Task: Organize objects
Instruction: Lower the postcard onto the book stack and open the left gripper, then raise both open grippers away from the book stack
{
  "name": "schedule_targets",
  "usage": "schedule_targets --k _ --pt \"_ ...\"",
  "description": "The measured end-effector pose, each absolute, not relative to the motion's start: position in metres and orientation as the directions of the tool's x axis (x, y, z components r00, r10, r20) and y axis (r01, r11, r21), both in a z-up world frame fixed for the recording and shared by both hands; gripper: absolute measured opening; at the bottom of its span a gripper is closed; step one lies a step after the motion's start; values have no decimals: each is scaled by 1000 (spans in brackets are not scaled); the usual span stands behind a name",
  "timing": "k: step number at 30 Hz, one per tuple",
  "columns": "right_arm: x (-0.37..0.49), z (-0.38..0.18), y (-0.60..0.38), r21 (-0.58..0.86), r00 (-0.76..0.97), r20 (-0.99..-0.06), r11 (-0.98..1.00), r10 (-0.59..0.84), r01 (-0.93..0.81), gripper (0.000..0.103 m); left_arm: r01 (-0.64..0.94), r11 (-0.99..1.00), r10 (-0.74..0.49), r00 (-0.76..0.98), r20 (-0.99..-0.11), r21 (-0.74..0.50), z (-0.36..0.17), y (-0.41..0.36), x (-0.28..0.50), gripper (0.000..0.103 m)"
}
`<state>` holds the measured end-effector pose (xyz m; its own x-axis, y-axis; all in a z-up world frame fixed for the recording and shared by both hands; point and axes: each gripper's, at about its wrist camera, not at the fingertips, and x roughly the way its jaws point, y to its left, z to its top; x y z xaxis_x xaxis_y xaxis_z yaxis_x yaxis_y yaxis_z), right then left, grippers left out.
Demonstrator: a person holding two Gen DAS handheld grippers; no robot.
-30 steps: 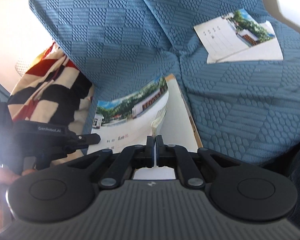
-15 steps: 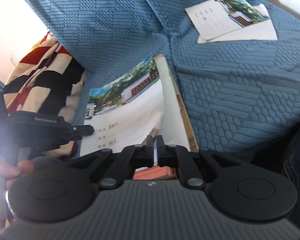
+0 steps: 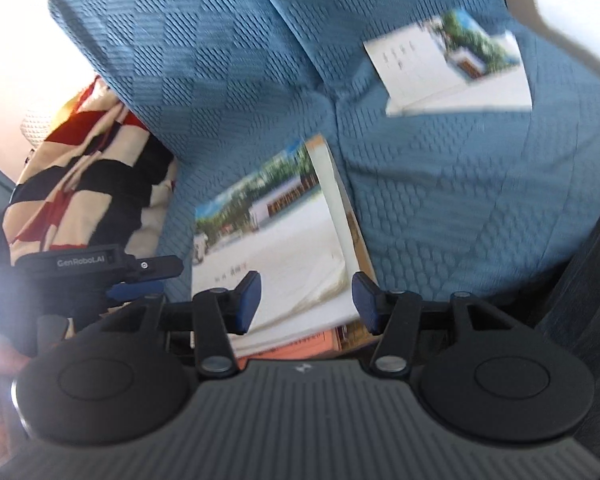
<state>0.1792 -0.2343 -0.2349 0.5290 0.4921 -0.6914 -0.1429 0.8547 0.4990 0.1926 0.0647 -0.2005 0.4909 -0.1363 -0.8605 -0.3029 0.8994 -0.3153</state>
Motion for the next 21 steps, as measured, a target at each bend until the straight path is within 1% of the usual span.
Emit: schedule_targets --k 4,8,10,15,16,19,21 --pt "180 -205 -237 463 587 -650 864 482 -197 54 -242 929 -103 560 -822 -281 -170 52 186 55" --pt "181 -174 -241 433 644 -600 870 474 -237 54 -197 942 -95 618 -780 -271 -139 39 179 57" --pt "181 -161 -245 421 666 -578 872 471 -251 54 -185 941 -102 644 -758 -284 -124 34 176 61" --pt "175 -132 -250 370 714 -538 886 449 -278 54 -154 935 -129 690 -712 -319 -97 22 168 64" --pt "173 -127 -251 365 719 -532 887 447 -282 54 -146 936 -133 697 -705 -321 -93 19 166 66" --pt "166 -116 -254 352 736 -513 890 441 -288 54 -129 944 -126 713 -690 -305 -81 7 161 72" --pt "162 -112 -257 355 741 -507 890 440 -285 54 -118 952 -114 723 -681 -284 -75 -2 157 72"
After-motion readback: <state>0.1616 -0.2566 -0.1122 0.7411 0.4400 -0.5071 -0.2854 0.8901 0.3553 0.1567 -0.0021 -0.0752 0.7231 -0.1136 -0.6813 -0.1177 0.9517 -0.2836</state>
